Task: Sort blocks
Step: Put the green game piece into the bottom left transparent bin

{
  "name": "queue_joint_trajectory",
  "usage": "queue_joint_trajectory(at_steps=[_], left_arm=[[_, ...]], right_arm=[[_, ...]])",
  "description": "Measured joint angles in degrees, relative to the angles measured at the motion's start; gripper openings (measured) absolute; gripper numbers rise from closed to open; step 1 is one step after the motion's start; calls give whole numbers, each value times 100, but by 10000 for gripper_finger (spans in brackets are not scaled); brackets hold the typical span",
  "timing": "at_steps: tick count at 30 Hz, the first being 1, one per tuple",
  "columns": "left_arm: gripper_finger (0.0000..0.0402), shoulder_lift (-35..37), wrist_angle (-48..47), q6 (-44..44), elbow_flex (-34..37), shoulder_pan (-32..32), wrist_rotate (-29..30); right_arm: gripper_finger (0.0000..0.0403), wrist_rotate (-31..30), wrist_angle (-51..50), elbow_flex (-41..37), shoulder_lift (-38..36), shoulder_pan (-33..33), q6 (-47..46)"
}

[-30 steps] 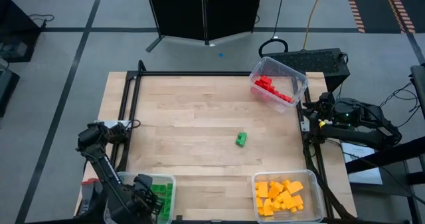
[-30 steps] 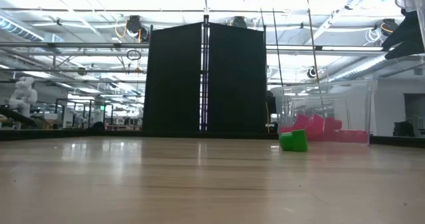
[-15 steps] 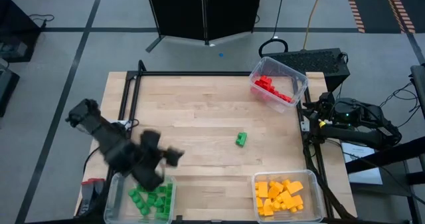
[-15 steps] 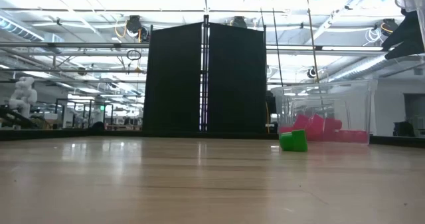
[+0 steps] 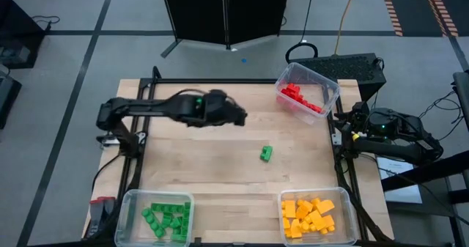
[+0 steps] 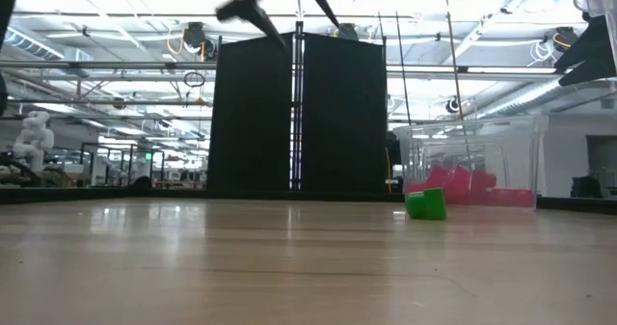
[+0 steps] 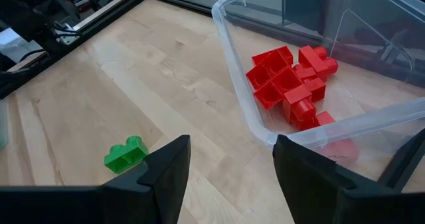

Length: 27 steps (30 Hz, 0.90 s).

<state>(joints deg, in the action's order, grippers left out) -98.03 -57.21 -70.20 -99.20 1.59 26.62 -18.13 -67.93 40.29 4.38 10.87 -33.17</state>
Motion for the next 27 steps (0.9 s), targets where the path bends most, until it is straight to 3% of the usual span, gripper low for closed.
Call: queue_joint_trajectory(at_steps=[5, 13, 20, 27], left_arm=[[285, -554, 922, 3, 0, -463, -653], [285, -1638, 2109, 5, 2, -393, -1515], [285, -2370, 2271, 2, -62, -274, -1811], [285, -2876, 2546, 56, -662, -12, -1889]], right_arm=[[208, 0, -2, 0, -2, 0, 0], [208, -2, -2, 0, 0, 1, -4], [208, 0, -4, 0, 0, 2, -9], [208, 5, -4, 0, 0, 0, -4]])
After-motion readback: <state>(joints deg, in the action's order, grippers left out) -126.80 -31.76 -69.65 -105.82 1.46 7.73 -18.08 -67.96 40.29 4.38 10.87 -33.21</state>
